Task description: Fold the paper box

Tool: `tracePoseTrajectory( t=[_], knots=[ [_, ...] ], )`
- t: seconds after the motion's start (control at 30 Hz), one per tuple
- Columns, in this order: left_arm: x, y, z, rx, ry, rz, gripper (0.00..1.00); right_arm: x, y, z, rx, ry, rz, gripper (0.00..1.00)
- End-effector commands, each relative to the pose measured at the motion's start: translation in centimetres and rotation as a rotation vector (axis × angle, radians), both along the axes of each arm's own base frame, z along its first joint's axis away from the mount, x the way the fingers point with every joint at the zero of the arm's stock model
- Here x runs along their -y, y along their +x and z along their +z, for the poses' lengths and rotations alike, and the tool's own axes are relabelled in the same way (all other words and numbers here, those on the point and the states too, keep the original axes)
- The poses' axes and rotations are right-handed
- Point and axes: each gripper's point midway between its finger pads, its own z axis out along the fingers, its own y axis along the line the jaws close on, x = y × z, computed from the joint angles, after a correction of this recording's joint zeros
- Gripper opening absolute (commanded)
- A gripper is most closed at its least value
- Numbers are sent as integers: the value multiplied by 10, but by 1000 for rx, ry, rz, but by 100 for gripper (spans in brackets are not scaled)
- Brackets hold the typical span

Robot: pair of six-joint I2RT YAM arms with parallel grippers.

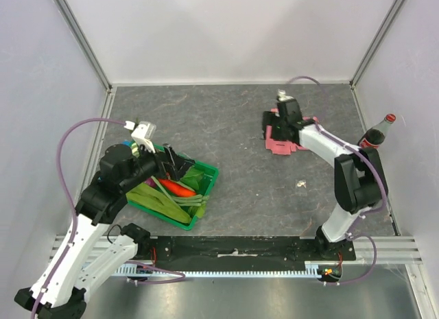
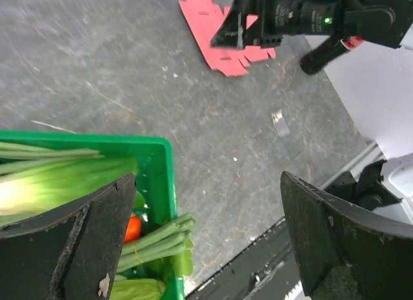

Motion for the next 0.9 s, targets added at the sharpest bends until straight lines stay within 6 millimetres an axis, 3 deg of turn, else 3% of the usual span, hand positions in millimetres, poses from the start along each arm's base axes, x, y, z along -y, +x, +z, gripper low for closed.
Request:
tracePoseTrajectory(
  t=[0.0,0.03,0.07,0.1,0.13,0.2,0.23,0.27,0.4,0.47,0.5,0.53,0.57,0.63,0.67,0.73,0.83,0.87],
  knots=[
    [28,0,-8,-63,-137,-88,99,45,7,35,125,332,-382,95],
    [34,-2,-11,-85,-167,-111,99,49,0,22,145,381,-424,94],
    [38,1,-25,-120,-171,-118,99,50,-2,24,170,426,-463,93],
    [43,4,-20,-102,-197,-130,99,53,-5,30,186,517,-556,94],
    [46,5,-25,-128,-209,-134,99,60,-17,10,161,530,-614,94],
    [51,8,-31,-158,-214,-147,98,74,-28,2,167,578,-709,93],
    [53,11,-30,-157,-219,-148,98,77,-40,-16,139,632,-767,93],
    [53,12,-31,-157,-220,-143,98,81,-43,-21,140,670,-791,93],
    [50,17,-30,-153,-214,-115,98,75,-51,-38,146,823,-811,75],
    [50,19,-30,-156,-218,-99,97,73,-48,-39,171,885,-813,71],
    [50,20,-31,-158,-221,-95,96,73,-47,-50,160,882,-820,68],
    [50,23,-34,-169,-222,-85,96,72,-40,-42,212,923,-791,66],
    [51,25,-32,-165,-226,-82,95,70,-41,-56,182,929,-814,60],
    [52,30,-36,-185,-233,-66,94,64,-32,-51,204,998,-787,54],
    [53,32,-35,-180,-241,-65,94,63,-33,-65,171,1008,-810,47],
    [54,37,-39,-196,-253,-43,93,61,-23,-57,216,1056,-782,40],
    [56,46,-46,-223,-266,-12,91,58,-16,-64,202,1010,-738,6],
    [56,50,-46,-224,-274,-2,91,53,-16,-60,192,1003,-696,0]
  ],
)
